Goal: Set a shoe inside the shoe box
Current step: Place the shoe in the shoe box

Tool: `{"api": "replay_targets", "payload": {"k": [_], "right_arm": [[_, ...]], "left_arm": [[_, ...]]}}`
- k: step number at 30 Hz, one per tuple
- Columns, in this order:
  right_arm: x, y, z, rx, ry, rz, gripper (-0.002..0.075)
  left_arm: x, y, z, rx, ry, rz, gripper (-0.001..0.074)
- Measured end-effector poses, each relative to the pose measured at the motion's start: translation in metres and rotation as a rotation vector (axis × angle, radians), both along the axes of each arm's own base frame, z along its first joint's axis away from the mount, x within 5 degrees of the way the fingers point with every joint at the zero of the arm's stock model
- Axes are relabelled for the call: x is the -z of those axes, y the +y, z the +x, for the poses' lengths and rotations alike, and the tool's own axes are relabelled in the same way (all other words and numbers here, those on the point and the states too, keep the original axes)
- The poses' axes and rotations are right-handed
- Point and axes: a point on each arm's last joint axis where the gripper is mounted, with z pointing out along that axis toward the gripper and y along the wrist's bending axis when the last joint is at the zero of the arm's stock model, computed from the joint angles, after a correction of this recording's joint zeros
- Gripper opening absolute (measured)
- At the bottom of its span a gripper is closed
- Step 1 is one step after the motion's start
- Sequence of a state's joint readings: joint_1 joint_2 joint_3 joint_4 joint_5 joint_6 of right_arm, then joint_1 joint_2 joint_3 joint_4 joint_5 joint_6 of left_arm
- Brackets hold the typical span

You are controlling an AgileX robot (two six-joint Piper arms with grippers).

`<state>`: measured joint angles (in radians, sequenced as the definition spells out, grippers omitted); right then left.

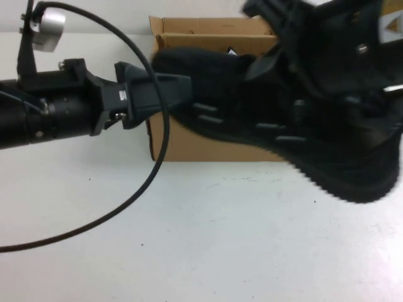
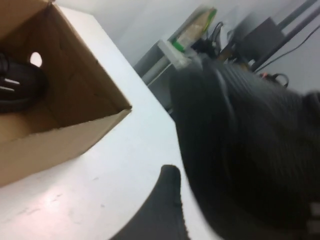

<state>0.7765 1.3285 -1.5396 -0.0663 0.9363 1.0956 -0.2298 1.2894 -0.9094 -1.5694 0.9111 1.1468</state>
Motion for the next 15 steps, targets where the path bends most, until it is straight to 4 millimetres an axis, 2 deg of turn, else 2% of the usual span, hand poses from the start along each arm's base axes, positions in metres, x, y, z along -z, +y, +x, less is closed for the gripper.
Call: {"api": "replay_targets", "payload": {"k": [4, 10, 11, 13, 15], "right_arm": [[-0.006, -0.024, 0.005, 0.016, -0.047, -0.061, -0.0002], [-0.007, -0.035, 0.012, -0.084, -0.108, -0.122, -0.0003], [-0.006, -0.035, 0.014, -0.107, -0.116, -0.13, -0.0003], [-0.004, -0.036, 0.019, -0.151, -0.121, -0.128, -0.0003], [0.0, -0.038, 0.029, -0.183, -0.112, -0.111, -0.0003]], "left_arm": [[0.001, 0.011, 0.005, -0.032, -0.038, 0.028, 0.067], [0.003, 0.031, 0.013, -0.088, -0.092, 0.1, 0.0657], [0.002, 0.034, 0.012, -0.094, -0.11, 0.117, 0.0627], [-0.001, 0.038, 0.008, -0.094, -0.159, 0.155, 0.0515], [-0.011, 0.04, 0.0, -0.08, -0.239, 0.208, 0.0326]]}}
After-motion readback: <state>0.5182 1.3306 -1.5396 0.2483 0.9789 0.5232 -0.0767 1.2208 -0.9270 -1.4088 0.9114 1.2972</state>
